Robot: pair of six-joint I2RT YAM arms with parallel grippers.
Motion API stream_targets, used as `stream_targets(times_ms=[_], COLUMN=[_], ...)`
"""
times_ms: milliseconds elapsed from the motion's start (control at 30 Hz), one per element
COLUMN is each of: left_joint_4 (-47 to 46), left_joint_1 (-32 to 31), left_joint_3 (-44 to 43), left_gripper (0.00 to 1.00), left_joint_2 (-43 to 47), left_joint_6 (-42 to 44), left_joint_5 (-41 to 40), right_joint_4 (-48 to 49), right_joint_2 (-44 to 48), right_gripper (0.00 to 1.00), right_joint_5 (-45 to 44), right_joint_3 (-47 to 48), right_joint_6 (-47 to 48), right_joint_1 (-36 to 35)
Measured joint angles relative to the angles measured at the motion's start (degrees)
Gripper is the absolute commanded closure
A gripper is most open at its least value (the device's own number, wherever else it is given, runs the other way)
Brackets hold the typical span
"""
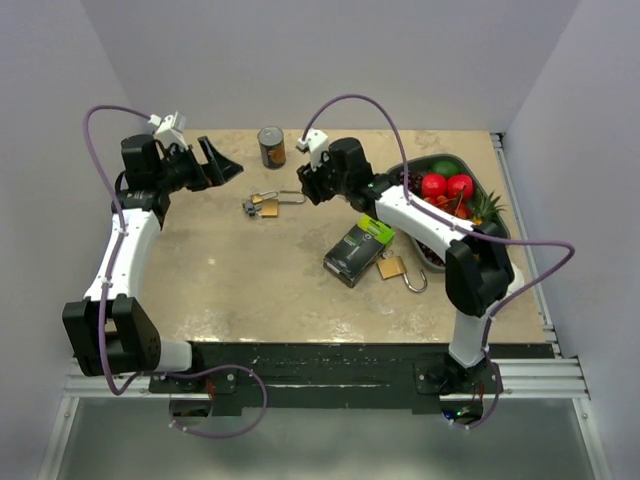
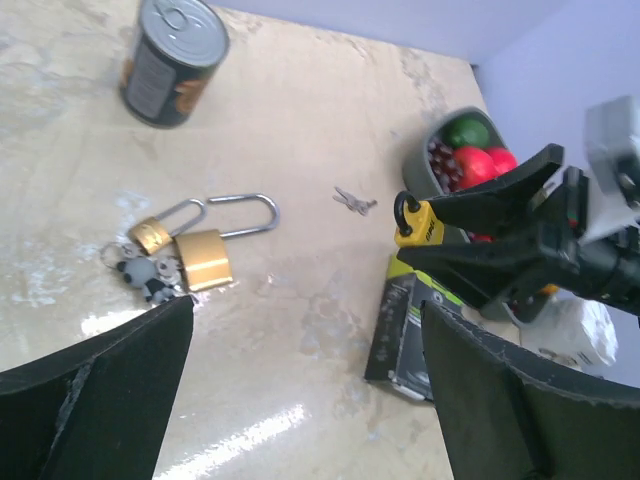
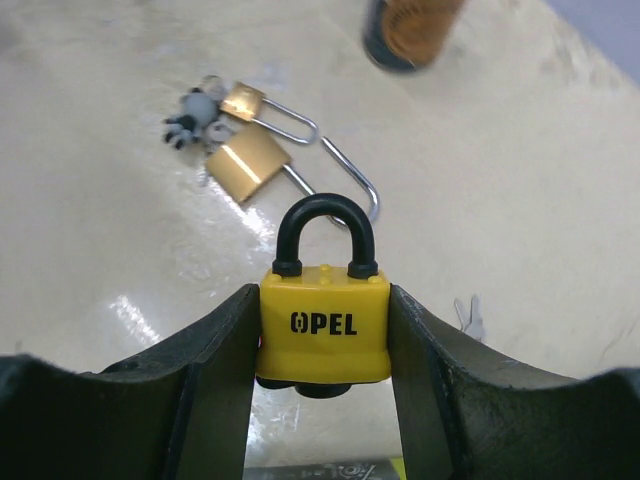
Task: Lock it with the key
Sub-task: Place the lock at the center of the board.
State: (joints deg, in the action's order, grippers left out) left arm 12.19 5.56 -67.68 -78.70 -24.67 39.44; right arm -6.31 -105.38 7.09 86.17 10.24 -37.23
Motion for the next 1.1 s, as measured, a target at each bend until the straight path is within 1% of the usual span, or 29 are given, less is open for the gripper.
stream_targets(times_ms=[167,233,300,500,700,767,900,933,967,1067,1100], left_joint_4=[-0.76,-0.9,-0.94,-1.4,-1.99,-2.01,-1.88,-1.88,-1.86,-1.75,-1.68], left_joint_1=[0.85,0.85,0.92,1.14,1.14,1.14,1.14,1.14,1.14,1.14,1.14], left_joint_3=[-0.02,0.07,0.2,1.42,2.75,3.34,3.82,3.82,3.82,3.82,3.82], left_gripper=[0.01,0.01,0.01,0.01,0.01,0.01,0.01,0.01,0.01,0.01,0.01], left_joint_2=[0.46,0.46,0.46,0.02,-1.09,-1.14,-1.14,-1.14,-1.14,-1.22,-1.38], left_joint_6=[0.2,0.2,0.2,0.15,0.09,0.07,0.13,0.22,0.28,1.01,1.66], left_joint_5=[-3.91,-4.5,-5.11,-5.46,-5.42,-5.42,-5.62,-5.75,-5.95,-6.78,-7.04], right_joint_4=[-8.72,-12.15,-14.14,-18.4,-19.41,-19.45,-19.61,-19.69,-19.78,-20.26,-20.26], right_joint_2=[-9.79,-13.73,-16.48,-21.24,-25.31,-26.6,-28.06,-28.26,-28.5,-28.57,-28.57], right_gripper=[1.0,1.0,1.0,1.0,1.0,0.97,0.94,0.92,0.85,0.76,0.63], right_joint_5=[-7.74,-10.75,-12.66,-15.89,-18.16,-18.8,-20.35,-20.74,-21.27,-22.01,-22.47], right_joint_3=[10.27,14.19,15.89,18.21,21.33,22.53,23.26,23.39,23.45,23.45,23.5], right_joint_6=[-13.35,-17.33,-20.39,-26.56,-29.9,-30.67,-31.8,-32.04,-32.37,-33.09,-33.38], right_joint_1=[2.93,3.58,3.72,3.15,3.06,3.06,3.15,3.15,3.15,3.17,3.17])
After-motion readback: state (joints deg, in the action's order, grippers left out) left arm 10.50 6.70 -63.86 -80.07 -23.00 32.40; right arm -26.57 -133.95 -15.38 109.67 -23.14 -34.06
